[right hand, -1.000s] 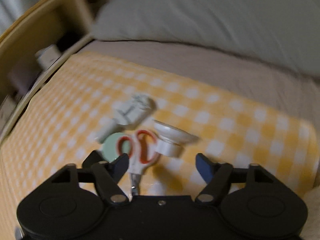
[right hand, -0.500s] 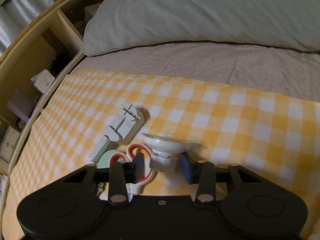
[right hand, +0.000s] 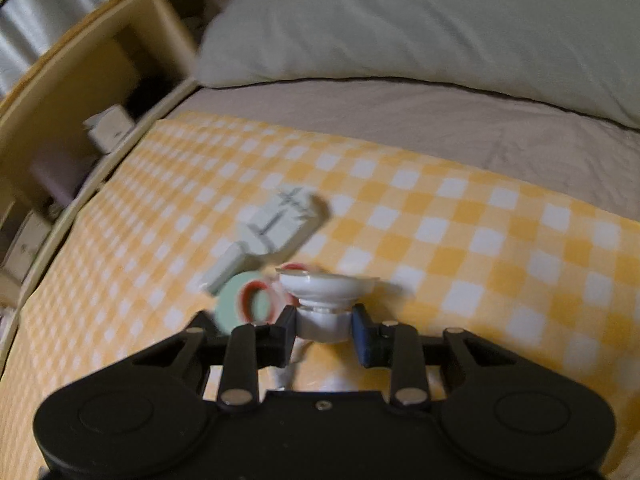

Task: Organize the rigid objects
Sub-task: 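Close the right tool on the white knobbed suction cup and lift it, then carry the suction cup into the black box and lower it beside the bottle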

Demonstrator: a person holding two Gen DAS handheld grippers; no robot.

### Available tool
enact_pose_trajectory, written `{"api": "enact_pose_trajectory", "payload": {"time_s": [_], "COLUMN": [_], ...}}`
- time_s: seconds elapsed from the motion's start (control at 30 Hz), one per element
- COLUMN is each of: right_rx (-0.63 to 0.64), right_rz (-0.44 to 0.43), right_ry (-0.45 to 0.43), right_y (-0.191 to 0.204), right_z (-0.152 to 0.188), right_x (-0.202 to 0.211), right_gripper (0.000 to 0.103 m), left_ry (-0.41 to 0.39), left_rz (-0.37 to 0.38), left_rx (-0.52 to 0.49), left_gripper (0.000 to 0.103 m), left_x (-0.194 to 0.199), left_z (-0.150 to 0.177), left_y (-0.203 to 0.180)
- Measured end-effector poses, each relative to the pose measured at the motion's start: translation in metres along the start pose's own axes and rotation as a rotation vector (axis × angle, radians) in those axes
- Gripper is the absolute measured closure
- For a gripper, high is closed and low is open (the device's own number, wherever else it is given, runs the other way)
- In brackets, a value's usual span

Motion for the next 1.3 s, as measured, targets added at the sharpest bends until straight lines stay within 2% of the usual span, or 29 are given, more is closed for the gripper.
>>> {"api": "enact_pose_trajectory", "payload": {"time_s": [0.2,0.4,0.53,0.63,0.73,0.83,1.03,1.13,1.3], "right_rx": [0.12,0.284,0.402,0.458,0.504,0.504,0.514,0.551,0.645], "right_rz": [-0.141,-0.382,-0.55,-0.673,-0.735,-0.752,-0.681,-0.637,-0.564], "right_ry": [-0.027,-0.009,0.052,0.157,0.25,0.345,0.483,0.512,0.487], "right_y": [0.05,0.117,0.162,0.188,0.207,0.215,0.216,0.217,0.22], "right_z": [-0.002,0.008,0.03,0.056,0.087,0.115,0.155,0.172,0.181], "right_x": [0.019,0.048,0.071,0.081,0.086,0.081,0.058,0.047,0.035], "right_gripper": [0.072,0.072,0.072,0.072,0.072,0.072,0.072,0.072,0.073], "left_ry": [0.001,0.001,0.0,0.0,0.0,0.001,0.001,0.002,0.001], "left_rz": [0.002,0.003,0.002,0.001,0.002,0.002,0.001,0.003,0.002], "left_rx": [0.002,0.002,0.001,0.0,0.001,0.002,-0.001,0.002,-0.001], "left_gripper": [0.095,0.095,0.095,0.095,0.095,0.095,0.095,0.095,0.095], "left_x": [-0.001,0.0,0.0,0.0,0.0,0.0,-0.001,-0.001,-0.001], "left_z": [0.001,0.001,0.001,0.001,0.001,0.001,0.002,0.002,0.002], "left_y": [-0.001,-0.001,-0.001,-0.001,0.0,-0.001,-0.001,-0.001,-0.001]}}
Point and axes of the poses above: each gripper's, at about its wrist camera, not at the fingertips, and x roughly against the way its jaws point, y to its left, z to its underside, the point moved 7 cm from there along -x, roughly the way its jaws point, and after that the axes turned 12 degrees about -z, right-handed, at the moved point
